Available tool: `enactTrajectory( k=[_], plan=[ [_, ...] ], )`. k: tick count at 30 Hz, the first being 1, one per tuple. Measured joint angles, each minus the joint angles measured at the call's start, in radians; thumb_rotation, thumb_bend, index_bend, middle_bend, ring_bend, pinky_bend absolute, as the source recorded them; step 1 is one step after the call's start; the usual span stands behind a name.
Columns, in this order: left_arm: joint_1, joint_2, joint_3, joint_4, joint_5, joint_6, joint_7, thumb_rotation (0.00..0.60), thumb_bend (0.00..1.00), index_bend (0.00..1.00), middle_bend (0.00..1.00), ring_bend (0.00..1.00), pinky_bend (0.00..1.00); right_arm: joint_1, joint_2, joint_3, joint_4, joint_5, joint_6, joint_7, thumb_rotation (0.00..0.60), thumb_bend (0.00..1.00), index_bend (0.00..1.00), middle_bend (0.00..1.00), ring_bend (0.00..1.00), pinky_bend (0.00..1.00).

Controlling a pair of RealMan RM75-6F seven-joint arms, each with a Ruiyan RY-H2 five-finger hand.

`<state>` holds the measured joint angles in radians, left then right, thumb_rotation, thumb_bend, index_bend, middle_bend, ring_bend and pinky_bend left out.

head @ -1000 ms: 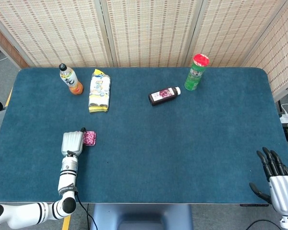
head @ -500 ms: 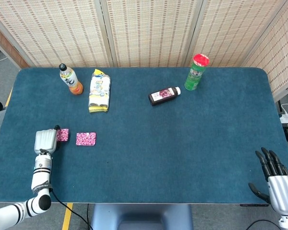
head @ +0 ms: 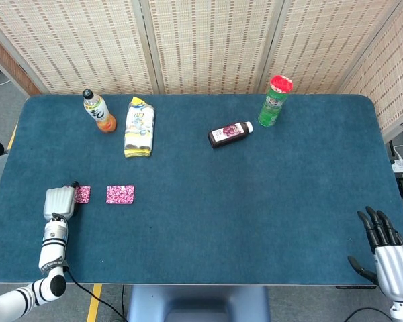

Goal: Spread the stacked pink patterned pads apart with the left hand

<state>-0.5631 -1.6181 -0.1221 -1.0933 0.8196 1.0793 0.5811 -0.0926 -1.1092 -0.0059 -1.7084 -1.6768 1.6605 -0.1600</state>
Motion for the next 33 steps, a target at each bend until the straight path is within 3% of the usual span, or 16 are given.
enactTrajectory(
  k=[7, 11, 24, 33],
  plan=[
    [0.002, 0.011, -0.014, -0.028, -0.028, -0.015, 0.047, 0.6, 0.39, 0.04, 1.0, 1.0, 1.0, -0.001, 0.0, -0.002, 0.0, -0.004, 0.002, 0.001, 0.6, 0.1, 0.0, 0.0, 0.0, 0.27],
    [0.002, 0.027, -0.024, -0.071, -0.046, -0.016, 0.071, 0.6, 0.39, 0.07, 1.0, 1.0, 1.0, -0.002, 0.0, -0.001, 0.001, -0.003, 0.004, 0.002, 0.6, 0.1, 0.0, 0.0, 0.0, 0.27],
    [-0.03, 0.089, -0.068, -0.385, -0.006, 0.065, 0.122, 0.6, 0.39, 0.15, 1.0, 1.0, 1.0, -0.001, 0.001, -0.004, 0.002, -0.005, 0.001, 0.004, 0.6, 0.1, 0.0, 0.0, 0.0, 0.27],
    [-0.083, 0.038, -0.093, -0.408, -0.128, 0.094, 0.247, 0.6, 0.39, 0.15, 1.0, 1.0, 1.0, -0.004, 0.006, -0.003, 0.003, -0.009, 0.01, 0.018, 0.6, 0.1, 0.0, 0.0, 0.0, 0.27]
  ],
)
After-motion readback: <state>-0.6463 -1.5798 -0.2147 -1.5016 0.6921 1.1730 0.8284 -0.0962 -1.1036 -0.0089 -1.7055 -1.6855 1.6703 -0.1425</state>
